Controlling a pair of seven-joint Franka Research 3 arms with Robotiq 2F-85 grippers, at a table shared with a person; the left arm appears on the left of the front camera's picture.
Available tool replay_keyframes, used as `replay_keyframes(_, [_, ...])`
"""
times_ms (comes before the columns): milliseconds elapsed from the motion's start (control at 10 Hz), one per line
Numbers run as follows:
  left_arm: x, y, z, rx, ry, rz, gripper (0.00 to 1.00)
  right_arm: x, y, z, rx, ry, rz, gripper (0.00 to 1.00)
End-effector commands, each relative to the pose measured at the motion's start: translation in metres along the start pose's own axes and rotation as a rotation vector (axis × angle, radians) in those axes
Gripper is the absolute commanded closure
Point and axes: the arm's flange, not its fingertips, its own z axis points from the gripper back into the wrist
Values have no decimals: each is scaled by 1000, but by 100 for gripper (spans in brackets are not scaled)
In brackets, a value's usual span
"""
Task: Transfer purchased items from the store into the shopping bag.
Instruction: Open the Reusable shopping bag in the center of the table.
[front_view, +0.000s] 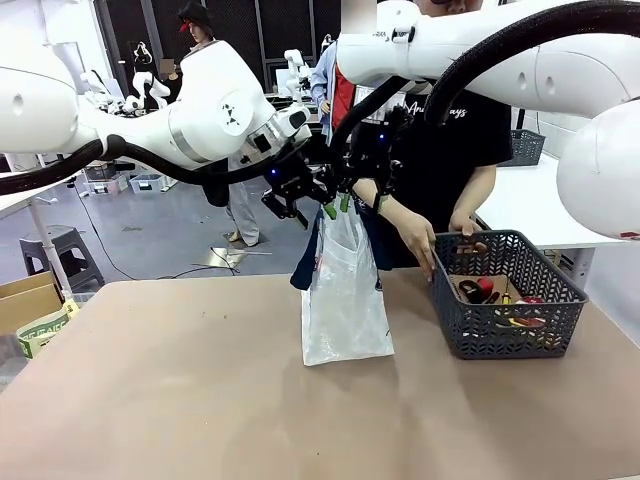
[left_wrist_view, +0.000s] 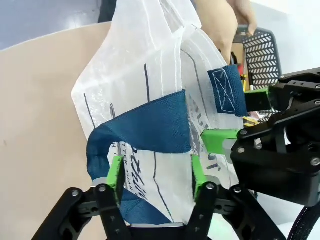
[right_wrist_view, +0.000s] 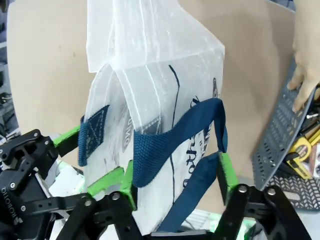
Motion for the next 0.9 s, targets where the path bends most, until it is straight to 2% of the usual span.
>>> replay_keyframes(0, [-3, 2, 6, 15, -3, 16, 90, -10, 5, -4, 19, 22, 1, 79])
replay_keyframes(100, [-5, 3, 7, 15, -6, 18, 100, -15, 6, -6, 8, 33, 9, 99])
replay_keyframes(300, [-10, 7, 10, 10, -10, 16, 100, -26, 9, -12, -3, 56, 23, 100])
replay_keyframes(800, [-38, 37, 31, 33, -36, 25, 100, -58, -3, 1, -48, 11, 40, 100])
